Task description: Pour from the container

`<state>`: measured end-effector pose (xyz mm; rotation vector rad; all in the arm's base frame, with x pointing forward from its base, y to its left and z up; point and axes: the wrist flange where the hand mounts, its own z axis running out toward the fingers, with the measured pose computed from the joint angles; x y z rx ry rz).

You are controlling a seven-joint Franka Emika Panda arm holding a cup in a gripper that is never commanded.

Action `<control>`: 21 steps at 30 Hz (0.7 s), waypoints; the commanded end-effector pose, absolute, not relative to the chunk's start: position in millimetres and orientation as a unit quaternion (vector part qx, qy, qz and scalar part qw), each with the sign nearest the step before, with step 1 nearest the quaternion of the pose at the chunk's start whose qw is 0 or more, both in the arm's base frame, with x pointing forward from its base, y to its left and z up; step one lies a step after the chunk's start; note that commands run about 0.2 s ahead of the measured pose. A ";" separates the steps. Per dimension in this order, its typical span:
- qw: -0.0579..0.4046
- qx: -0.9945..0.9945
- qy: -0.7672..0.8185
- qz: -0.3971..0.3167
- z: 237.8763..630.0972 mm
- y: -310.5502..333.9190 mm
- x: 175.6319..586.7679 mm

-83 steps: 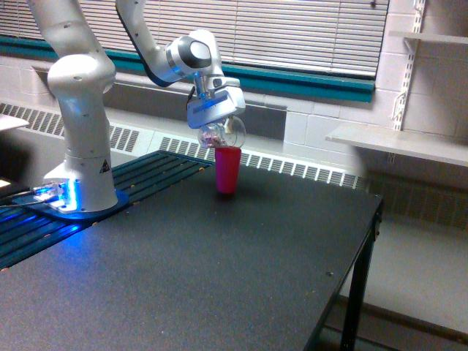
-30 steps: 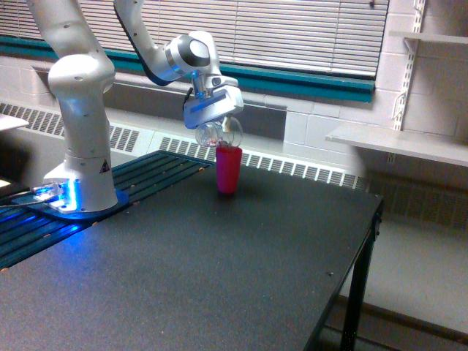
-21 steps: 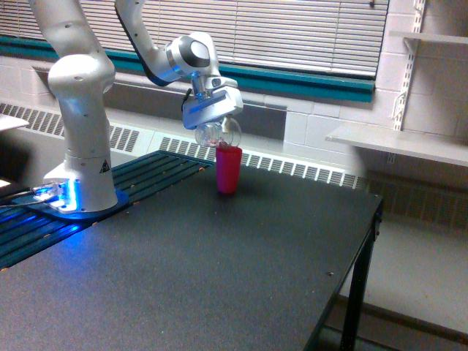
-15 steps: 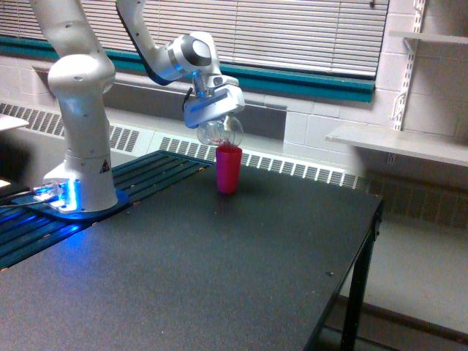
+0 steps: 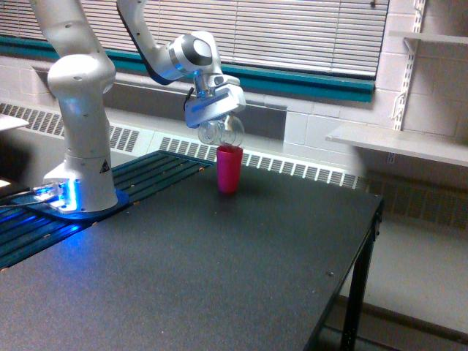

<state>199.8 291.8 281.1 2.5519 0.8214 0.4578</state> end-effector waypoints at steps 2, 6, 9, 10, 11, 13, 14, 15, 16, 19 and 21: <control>0.215 0.918 0.289 0.165 282.5 285.6 204.2; 0.214 0.920 0.285 0.165 284.1 282.8 207.0; 0.212 0.921 0.280 0.167 287.0 280.6 210.4; 0.211 0.922 0.279 0.168 288.5 280.0 211.7; 0.210 0.922 0.277 0.169 290.1 279.3 213.1; 0.207 0.924 0.271 0.172 294.4 277.7 217.1; 0.204 0.925 0.268 0.175 297.5 277.2 219.3; 0.202 0.926 0.265 0.177 300.3 276.9 221.1; 0.199 0.927 0.261 0.180 303.2 276.0 223.3; 0.191 0.931 0.250 0.186 310.8 272.8 228.0; 0.188 0.932 0.248 0.186 313.2 271.1 228.5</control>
